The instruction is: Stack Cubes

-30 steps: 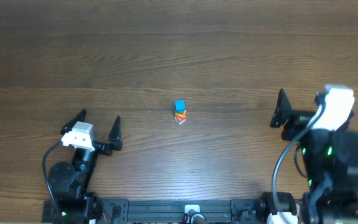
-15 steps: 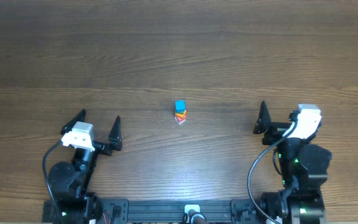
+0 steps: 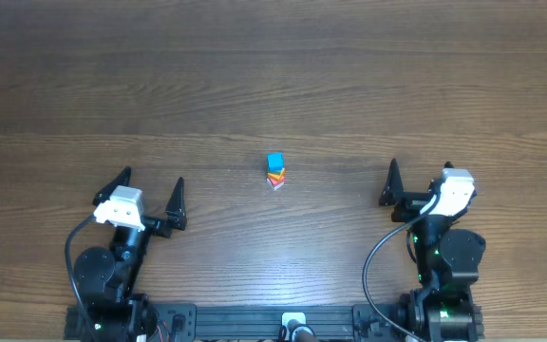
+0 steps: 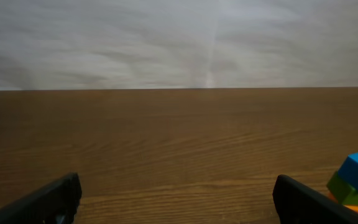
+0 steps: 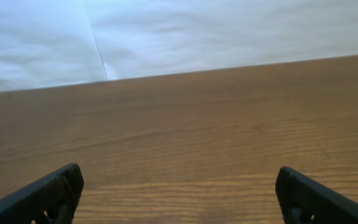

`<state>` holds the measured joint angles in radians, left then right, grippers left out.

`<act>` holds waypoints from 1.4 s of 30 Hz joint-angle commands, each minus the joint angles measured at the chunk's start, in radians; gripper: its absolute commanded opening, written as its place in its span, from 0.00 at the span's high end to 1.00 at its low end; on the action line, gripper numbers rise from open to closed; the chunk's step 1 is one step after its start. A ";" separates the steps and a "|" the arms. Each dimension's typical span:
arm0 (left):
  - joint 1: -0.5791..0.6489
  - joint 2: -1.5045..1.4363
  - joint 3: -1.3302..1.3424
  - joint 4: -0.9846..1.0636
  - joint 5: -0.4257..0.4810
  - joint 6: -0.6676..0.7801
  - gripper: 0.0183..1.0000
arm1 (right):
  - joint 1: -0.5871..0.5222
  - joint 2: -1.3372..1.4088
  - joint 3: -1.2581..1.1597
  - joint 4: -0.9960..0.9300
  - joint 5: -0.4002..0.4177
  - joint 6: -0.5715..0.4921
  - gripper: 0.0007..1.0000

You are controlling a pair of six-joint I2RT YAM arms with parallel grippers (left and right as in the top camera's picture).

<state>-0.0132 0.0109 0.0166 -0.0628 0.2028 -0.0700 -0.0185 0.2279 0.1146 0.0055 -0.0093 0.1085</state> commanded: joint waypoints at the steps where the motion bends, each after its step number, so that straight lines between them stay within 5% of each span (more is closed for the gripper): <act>1: -0.005 -0.007 -0.010 0.005 -0.002 0.018 0.00 | 0.005 -0.120 -0.047 0.010 -0.008 0.006 0.01; 7: -0.005 -0.007 -0.010 0.005 -0.002 0.018 0.00 | 0.006 -0.210 -0.102 0.011 0.009 0.006 0.01; 16: -0.005 -0.007 -0.010 0.005 -0.002 0.018 0.00 | 0.040 -0.223 -0.109 0.012 0.174 0.006 0.01; 42: -0.005 -0.007 -0.010 0.005 -0.002 0.018 0.00 | 0.039 -0.222 -0.109 -0.065 0.161 0.010 0.01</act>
<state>-0.0132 0.0109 0.0166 -0.0628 0.2028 -0.0700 0.0147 0.0158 0.0113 -0.0578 0.1349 0.1093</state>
